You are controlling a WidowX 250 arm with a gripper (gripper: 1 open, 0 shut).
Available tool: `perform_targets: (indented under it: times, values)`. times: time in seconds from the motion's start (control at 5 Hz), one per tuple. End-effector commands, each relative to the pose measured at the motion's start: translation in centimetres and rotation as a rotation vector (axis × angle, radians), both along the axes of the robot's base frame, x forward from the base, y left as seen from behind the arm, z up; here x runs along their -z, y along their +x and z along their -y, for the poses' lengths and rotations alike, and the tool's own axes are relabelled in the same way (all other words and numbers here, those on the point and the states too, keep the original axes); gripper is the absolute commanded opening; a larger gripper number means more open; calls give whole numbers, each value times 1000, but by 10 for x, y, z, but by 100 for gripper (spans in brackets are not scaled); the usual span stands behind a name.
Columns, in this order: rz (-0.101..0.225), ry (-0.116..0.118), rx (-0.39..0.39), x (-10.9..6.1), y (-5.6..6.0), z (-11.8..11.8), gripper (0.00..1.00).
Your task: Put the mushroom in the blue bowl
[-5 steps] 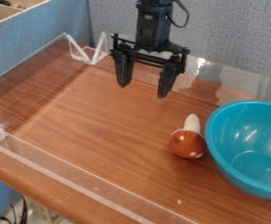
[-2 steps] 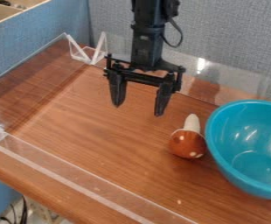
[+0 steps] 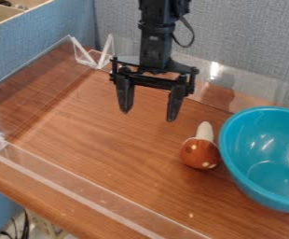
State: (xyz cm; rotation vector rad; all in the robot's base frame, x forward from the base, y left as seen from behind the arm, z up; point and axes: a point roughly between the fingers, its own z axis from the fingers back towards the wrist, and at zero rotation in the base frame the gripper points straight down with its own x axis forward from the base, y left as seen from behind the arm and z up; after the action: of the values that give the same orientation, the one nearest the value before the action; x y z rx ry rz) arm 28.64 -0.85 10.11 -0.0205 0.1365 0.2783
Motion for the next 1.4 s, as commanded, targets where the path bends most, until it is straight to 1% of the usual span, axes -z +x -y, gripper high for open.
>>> perform_targets:
  times: [0.0,0.2,0.4,0.6,0.8,1.0,1.2]
  values:
    - [85,3,-24,-23,3,6,100]
    - [92,4,44,-25,3,0,100]
    - [92,7,99,-25,4,-8,100]
    - [93,10,85,-22,10,-12,100]
    - [93,14,66,-19,14,-10,100]
    - [90,17,65,-22,24,-15,100]
    - [89,16,74,-25,31,-18,100]
